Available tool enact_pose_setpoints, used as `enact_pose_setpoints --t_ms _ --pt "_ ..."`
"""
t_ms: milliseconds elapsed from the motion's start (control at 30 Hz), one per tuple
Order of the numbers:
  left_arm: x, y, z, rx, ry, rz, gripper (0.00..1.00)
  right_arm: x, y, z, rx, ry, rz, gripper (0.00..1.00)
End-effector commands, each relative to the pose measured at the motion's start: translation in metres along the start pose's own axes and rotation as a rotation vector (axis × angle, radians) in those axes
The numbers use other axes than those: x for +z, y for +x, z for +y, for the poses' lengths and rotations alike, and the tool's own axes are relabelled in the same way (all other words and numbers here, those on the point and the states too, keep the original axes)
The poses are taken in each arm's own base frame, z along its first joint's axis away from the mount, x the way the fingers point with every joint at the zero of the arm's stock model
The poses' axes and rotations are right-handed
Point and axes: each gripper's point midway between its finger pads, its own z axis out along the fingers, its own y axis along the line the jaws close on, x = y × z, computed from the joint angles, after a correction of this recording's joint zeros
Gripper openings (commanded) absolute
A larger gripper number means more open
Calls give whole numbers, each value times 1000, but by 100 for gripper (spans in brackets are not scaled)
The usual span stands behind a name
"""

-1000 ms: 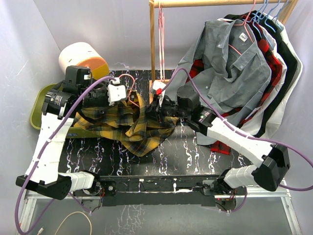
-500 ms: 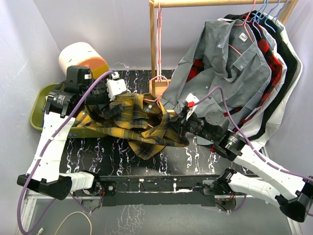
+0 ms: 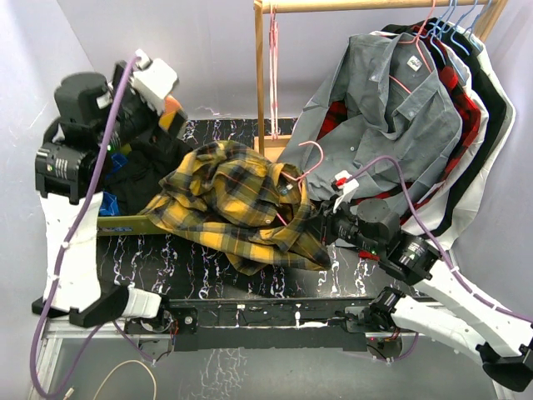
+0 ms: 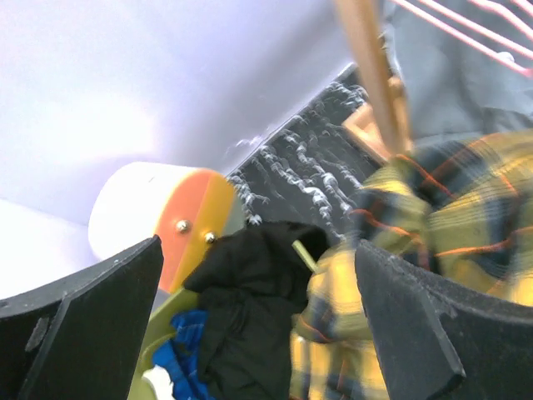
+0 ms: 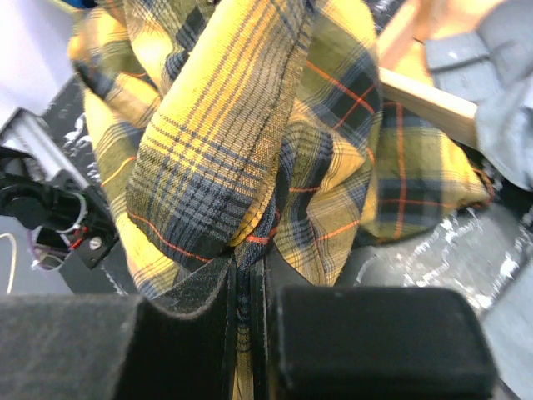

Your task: Place the shirt on the hanger

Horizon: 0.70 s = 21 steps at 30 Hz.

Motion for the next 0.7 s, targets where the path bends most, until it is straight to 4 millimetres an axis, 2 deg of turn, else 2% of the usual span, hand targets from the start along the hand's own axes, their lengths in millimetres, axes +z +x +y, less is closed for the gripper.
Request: enact_pose_setpoints --t_ms 0,133,167,300,367,433,500,567,667 --pt "6 7 54 -166 -250 144 97 -24 -39 -21 -4 211 10 8" --pt "8 5 51 -200 -239 131 97 -51 -77 -24 -79 294 -16 8" --pt "7 6 52 -214 -241 135 97 -61 -92 -22 -91 308 -31 8" --pt "-7 14 69 -297 -272 116 97 -92 -129 -22 -139 385 -35 8" --pt "-15 18 73 -333 -283 108 97 -107 -149 -31 -152 480 -47 8" --pt "-22 25 78 -366 -296 112 97 -113 -163 -41 -165 578 -28 8" --pt "-27 31 79 -396 -300 117 97 -111 -173 -50 -185 661 -6 8" --pt "-32 37 80 -422 -303 121 97 -101 -183 -56 -210 708 -13 8" --pt "-37 45 80 -454 -298 125 97 -68 -179 -69 -256 756 57 8"
